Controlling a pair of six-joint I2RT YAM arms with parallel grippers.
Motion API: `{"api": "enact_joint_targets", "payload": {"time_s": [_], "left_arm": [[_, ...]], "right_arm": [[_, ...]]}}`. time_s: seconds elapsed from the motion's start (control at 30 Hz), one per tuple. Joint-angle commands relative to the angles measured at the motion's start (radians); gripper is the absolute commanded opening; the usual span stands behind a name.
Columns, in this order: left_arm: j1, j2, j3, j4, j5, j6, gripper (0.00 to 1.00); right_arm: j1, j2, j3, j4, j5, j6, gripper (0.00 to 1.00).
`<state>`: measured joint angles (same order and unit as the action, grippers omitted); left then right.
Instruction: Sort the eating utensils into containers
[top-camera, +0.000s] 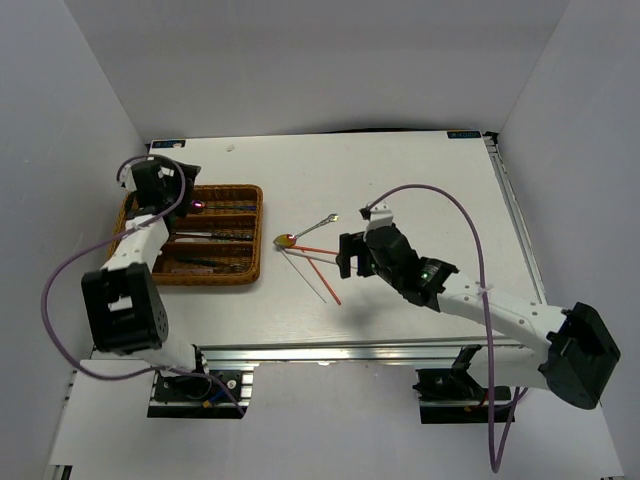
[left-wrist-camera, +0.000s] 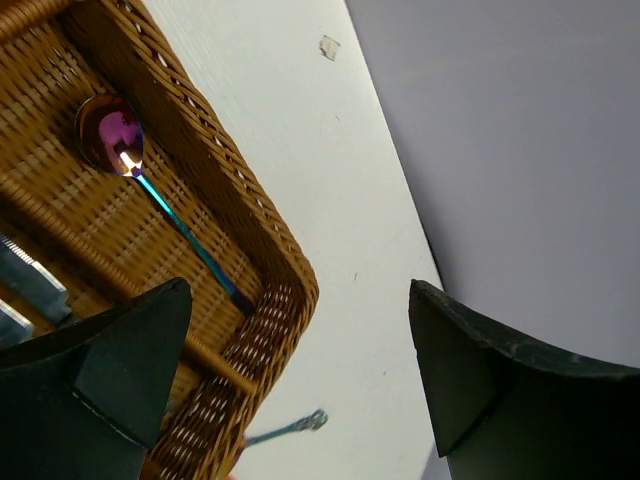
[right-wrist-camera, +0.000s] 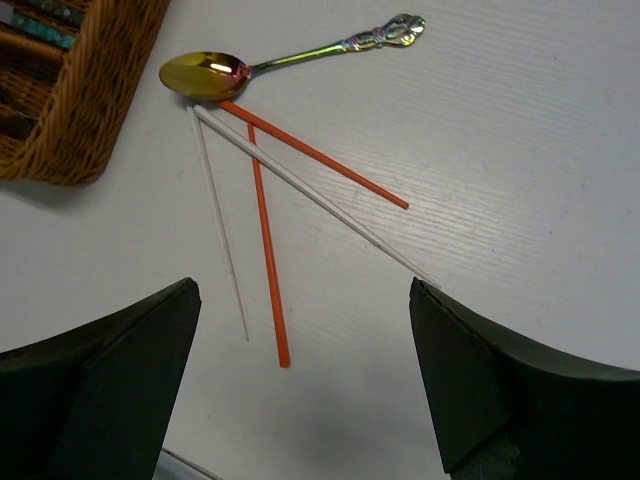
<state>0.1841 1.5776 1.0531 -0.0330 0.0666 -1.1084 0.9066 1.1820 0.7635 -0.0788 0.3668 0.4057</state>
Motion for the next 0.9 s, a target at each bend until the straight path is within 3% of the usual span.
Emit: {"api": "enact_joint_targets", "payload": {"time_s": [0.0, 0.03, 0.13, 0.17, 0.27, 0.3, 0.4, 0.6, 0.87], "left_arm": [[0.002, -0.140, 0.005, -0.227, 0.001, 0.212, 0.98], [0.002, -0.155, 0.002, -0.284, 0.068, 0.311, 0.98], [-0.018, -0.238, -0.019, -0.451, 0.087, 0.483, 0.98], [-0.028, -0.269, -0.036, -0.478, 0.082, 0.583, 0.98], [-0.078, -0.434, -0.149, -0.516, -0.015, 0.680, 0.98], [-0.119, -0.479, -0.195, -0.518, -0.153, 0.686, 0.98], [-0.161, -0.640, -0.254, -0.513, -0.285, 0.682, 0.98], [-0.208, -0.788, -0.288, -0.481, -0.269, 0.670, 0.98], [-0.235, -0.814, -0.280, -0.512, -0.364, 0.654, 0.98]], "right_arm": [[-0.008, 0.046, 0.098, 0.008, -0.034, 0.019, 0.89], [-0.008, 0.059, 0.121, 0.010, -0.035, 0.019, 0.89], [-0.012, 0.113, 0.132, 0.049, 0.024, 0.025, 0.89], [-0.015, 0.131, 0.143, 0.065, 0.041, 0.015, 0.89], [-0.055, 0.226, 0.233, 0.088, 0.015, -0.050, 0.89], [-0.075, 0.284, 0.270, 0.071, -0.006, -0.048, 0.89], [-0.095, 0.394, 0.414, -0.079, 0.006, 0.031, 0.89], [-0.098, 0.589, 0.644, -0.427, 0.079, 0.260, 0.89], [-0.098, 0.538, 0.573, -0.368, 0.067, 0.317, 0.89]]}}
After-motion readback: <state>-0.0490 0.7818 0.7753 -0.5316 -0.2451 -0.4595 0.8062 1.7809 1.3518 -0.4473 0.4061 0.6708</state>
